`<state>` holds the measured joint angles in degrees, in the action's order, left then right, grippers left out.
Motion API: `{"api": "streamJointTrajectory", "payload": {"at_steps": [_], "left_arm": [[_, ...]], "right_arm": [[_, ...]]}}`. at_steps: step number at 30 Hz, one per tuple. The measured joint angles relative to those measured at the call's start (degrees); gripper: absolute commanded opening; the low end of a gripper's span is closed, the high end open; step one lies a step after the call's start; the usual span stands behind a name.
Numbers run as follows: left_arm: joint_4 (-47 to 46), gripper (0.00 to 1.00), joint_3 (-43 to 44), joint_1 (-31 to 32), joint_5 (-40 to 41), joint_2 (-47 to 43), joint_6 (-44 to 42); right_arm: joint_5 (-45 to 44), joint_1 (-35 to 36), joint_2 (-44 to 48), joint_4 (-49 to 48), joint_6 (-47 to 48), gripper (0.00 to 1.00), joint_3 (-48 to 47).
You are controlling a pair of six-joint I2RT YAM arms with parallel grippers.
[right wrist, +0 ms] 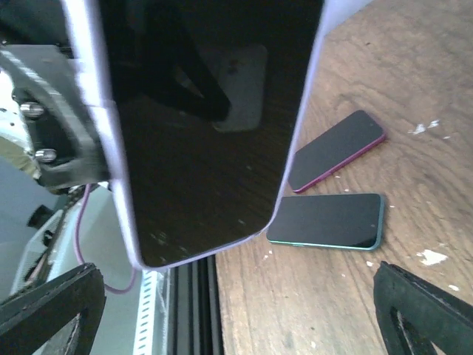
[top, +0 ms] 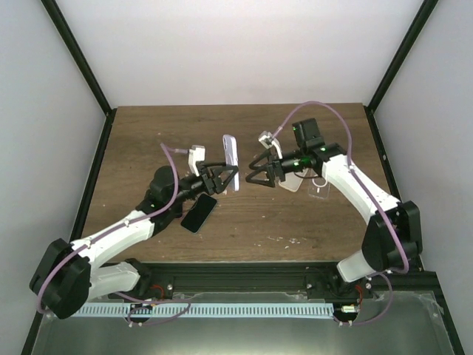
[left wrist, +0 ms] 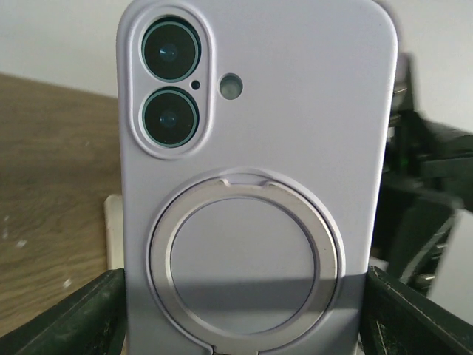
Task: Take the phone out of the phone case
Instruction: Pick up the phone at the center of the board.
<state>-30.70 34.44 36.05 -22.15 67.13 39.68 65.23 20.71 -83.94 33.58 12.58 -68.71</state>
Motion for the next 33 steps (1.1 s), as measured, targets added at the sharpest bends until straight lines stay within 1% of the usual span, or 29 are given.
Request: {"api": "streamJointTrajectory", "payload": {"at_steps": [4,9,17,24,28,31,33], "left_arm": [[-5.16,0.47,-1.07,0.31,-0.57,-1.70,1.92],[-8.72,0.46,-1.68,1.01,-1.42,-1.70,3.96],[-13.05,0.45,-2.19,1.73,-3.34,-1.70,6.34],[-14.58,0.44,-2.71,1.81,-2.14,-1.75,6.82],[-15.67,0.43,-3.08,1.86,-1.46,-1.75,6.82],[-17.00,0.43,-3.74,2.05,-0.59,-1.75,6.93],[-17.40,0.43,-4.09,2.25,0.24,-1.75,7.02]], "right_arm": [[1.46,2.84,-4.02,0.48,-0.68,1.00,-2.38],[7.48,4.55,-6.45,1.09,-0.61,1.00,-2.73],[11.39,6.40,-5.68,-0.07,-0.44,1.00,-2.71],[14.47,7.30,-4.48,-1.90,-2.19,1.00,-2.71],[14.62,7.26,-4.22,-3.98,-4.44,1.00,-2.32],[14.05,7.26,-3.45,-7.13,-8.11,1.00,-1.14],[13.64,7.30,-3.13,-9.31,-10.84,0.98,-0.39]]}}
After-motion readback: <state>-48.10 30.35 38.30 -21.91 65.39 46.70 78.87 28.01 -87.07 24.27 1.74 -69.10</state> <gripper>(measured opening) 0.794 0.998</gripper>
